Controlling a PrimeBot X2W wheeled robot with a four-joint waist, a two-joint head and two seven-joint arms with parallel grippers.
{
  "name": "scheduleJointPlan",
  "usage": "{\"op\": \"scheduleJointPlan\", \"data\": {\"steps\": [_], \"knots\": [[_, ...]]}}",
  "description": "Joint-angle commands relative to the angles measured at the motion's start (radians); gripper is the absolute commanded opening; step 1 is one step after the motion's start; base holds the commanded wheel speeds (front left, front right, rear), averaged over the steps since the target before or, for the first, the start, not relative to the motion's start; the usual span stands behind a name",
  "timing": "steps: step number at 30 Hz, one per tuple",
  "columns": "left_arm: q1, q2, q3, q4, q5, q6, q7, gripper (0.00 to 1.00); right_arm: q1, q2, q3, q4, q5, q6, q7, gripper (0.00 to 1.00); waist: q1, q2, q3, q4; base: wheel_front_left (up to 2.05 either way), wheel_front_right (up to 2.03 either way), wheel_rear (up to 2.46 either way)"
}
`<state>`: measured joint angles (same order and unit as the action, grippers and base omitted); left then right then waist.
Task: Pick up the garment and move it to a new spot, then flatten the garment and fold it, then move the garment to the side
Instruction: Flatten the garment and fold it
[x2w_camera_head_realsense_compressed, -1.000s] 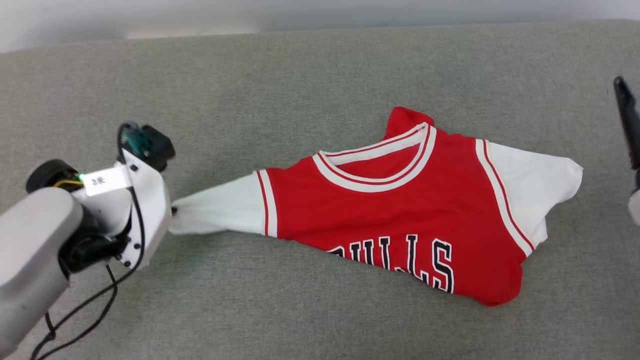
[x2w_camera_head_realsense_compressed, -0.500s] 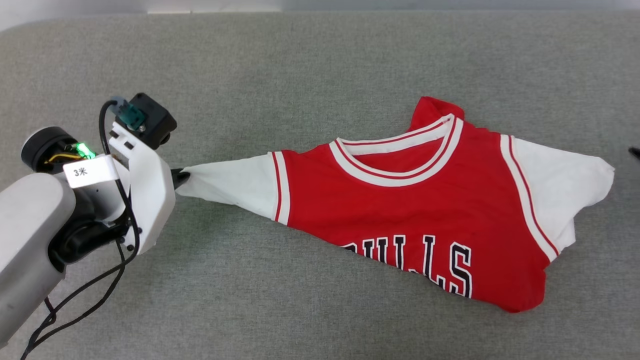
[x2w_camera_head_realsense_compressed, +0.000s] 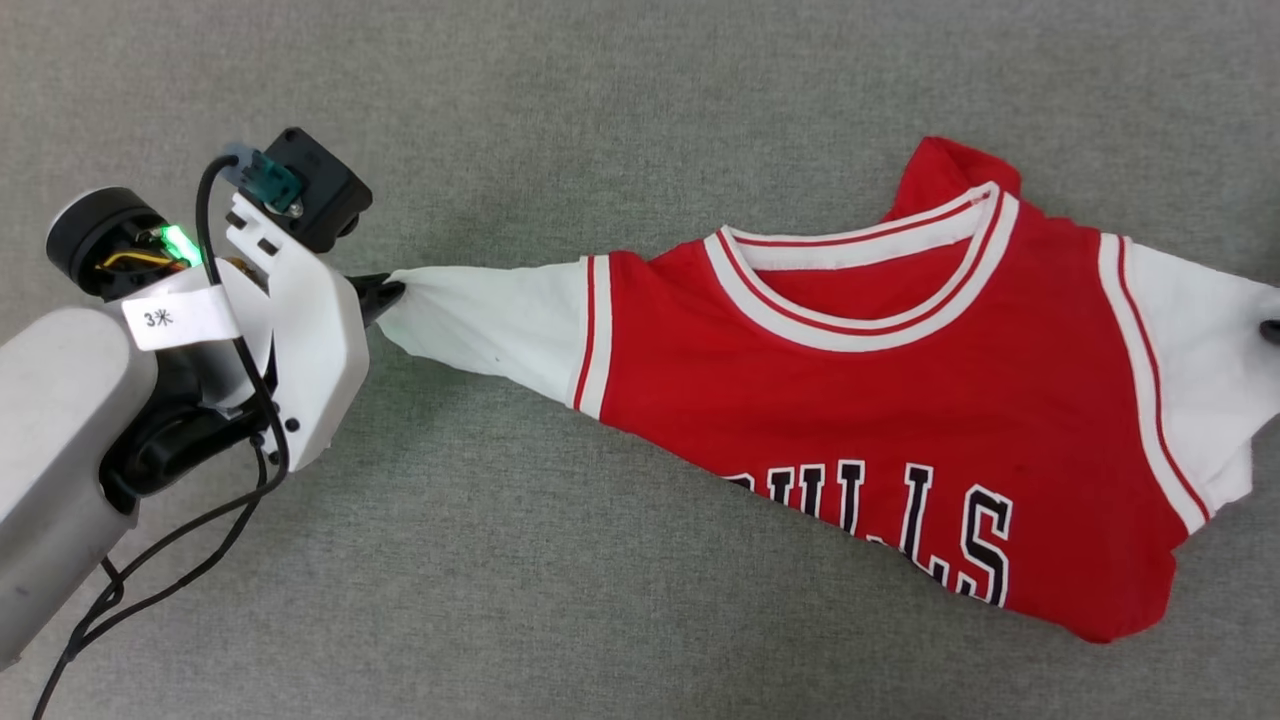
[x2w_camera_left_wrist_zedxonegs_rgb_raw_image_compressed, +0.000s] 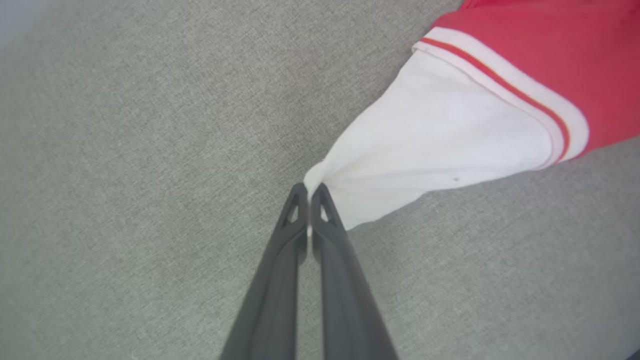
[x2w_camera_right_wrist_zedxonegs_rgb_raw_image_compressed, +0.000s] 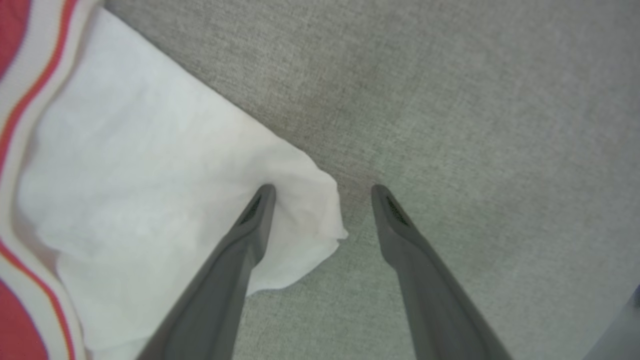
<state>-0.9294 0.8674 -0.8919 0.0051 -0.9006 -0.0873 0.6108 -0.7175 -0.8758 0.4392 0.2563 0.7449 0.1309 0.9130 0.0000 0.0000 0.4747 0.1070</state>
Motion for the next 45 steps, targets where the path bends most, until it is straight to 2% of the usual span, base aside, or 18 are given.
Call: {"op": "scheduleJointPlan", "data": {"steps": [1,7,8,9,17,31,37,45], "knots": [[-0.013,-0.004,0.005,-0.002,0.006,0.004,-0.007,0.0,-0.001,0.014,0.014,0.01,-0.006,0.0,-0.007,1.0,0.0,0.0,0.02,0.008,0.0,0.0,0.0],[-0.013,-0.009,-0.001,0.005,0.008,0.003,-0.014,0.0,0.068,0.057,0.102,0.049,0.019,0.002,-0.018,1.0,0.0,0.0,0.031,0.007,0.0,0.0,0.0],[-0.012,-0.01,-0.002,0.009,0.007,0.002,-0.016,0.0,0.071,0.058,0.111,0.048,0.023,0.004,-0.027,0.13,0.0,0.0,0.027,0.006,0.0,0.0,0.0],[-0.01,-0.012,-0.003,0.011,0.007,0.002,-0.016,0.0,0.069,0.057,0.115,0.047,0.028,0.004,-0.04,0.0,0.0,0.0,0.023,0.004,0.0,0.0,0.0],[0.006,-0.02,-0.004,0.038,0.013,-0.007,-0.058,0.0,-0.004,0.044,0.046,0.05,0.054,0.0,-0.207,0.0,0.0,0.0,-0.054,-0.011,0.0,0.0,0.0],[-0.036,0.007,0.061,0.015,0.072,0.013,-0.221,0.0,-0.005,-0.07,-0.003,-0.12,0.047,0.0,-0.448,0.0,0.0,0.0,-0.23,-0.045,0.0,0.0,0.0],[-0.101,0.007,0.104,-0.009,0.098,0.03,-0.256,0.0,-0.045,-0.08,-0.051,-0.179,0.011,0.0,-0.501,0.0,0.0,0.0,-0.258,-0.055,0.0,0.0,0.0],[-0.275,-0.06,0.145,0.045,0.166,0.034,-0.292,0.0,-0.207,-0.056,-0.058,-0.207,-0.068,0.0,-0.505,0.0,0.0,0.0,-0.226,-0.052,0.0,0.0,0.0]]}}
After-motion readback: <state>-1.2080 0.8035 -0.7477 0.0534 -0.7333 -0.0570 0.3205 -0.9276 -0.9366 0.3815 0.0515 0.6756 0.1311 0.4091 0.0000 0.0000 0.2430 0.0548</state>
